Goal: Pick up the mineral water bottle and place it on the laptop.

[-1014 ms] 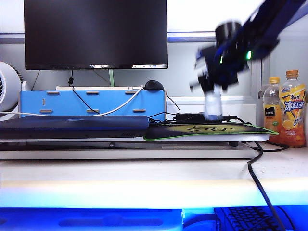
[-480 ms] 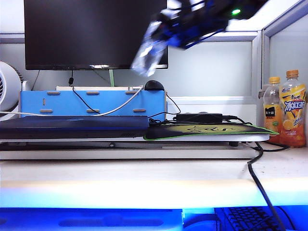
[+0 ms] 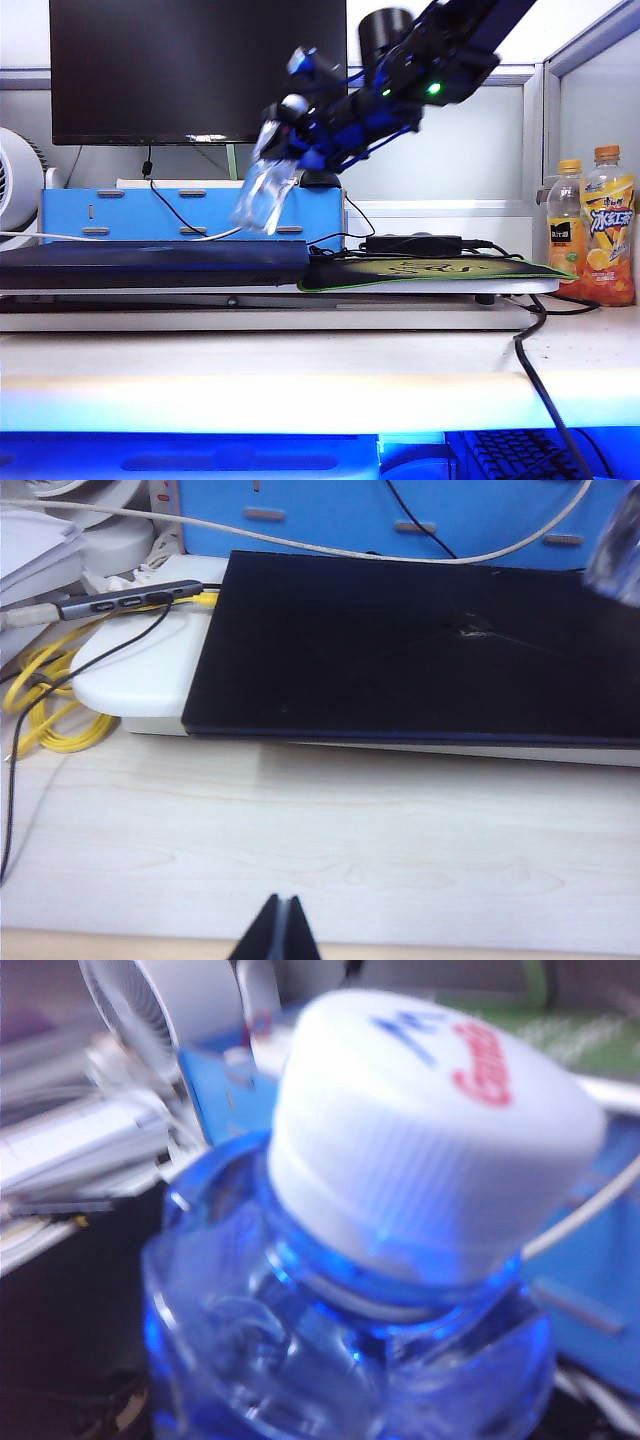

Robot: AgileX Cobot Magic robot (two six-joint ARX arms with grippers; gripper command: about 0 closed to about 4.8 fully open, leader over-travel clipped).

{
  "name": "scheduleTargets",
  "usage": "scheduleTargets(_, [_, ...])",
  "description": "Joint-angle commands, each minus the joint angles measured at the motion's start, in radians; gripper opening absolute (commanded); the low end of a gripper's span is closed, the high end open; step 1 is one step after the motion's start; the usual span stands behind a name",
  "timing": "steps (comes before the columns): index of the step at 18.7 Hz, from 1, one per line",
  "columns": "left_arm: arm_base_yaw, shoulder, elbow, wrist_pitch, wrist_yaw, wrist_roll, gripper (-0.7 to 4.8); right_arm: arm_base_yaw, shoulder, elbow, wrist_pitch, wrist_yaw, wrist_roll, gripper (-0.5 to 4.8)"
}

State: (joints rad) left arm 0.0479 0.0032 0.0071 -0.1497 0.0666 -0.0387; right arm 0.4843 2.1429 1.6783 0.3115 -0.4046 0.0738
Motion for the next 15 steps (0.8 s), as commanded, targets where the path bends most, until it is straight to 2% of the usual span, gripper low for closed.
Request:
scheduleTargets(1, [0.000, -0.002, 0.000, 0.001, 0.001, 0.001, -0.02, 0.058, 0.000, 0.013, 0.063, -0.014, -0.071, -0.05])
scheduleTargets(5, [0.000, -0.002, 0.000, 0.000, 0.001, 0.002, -0.02, 0.153, 0.002, 0.014, 0.024, 0.103, -0.270, -0.05])
scheduleTargets(8, [0.000, -0.002, 0.000, 0.001, 0.001, 0.001, -0.02, 0.148, 0.005, 0.014, 0.037, 0.198, -0.285, -0.05])
scheduleTargets(15, [0.000, -0.002, 0.000, 0.001, 0.001, 0.002, -0.02, 0.150, 0.005, 0.014, -0.010, 0.201, -0.323, -0.05])
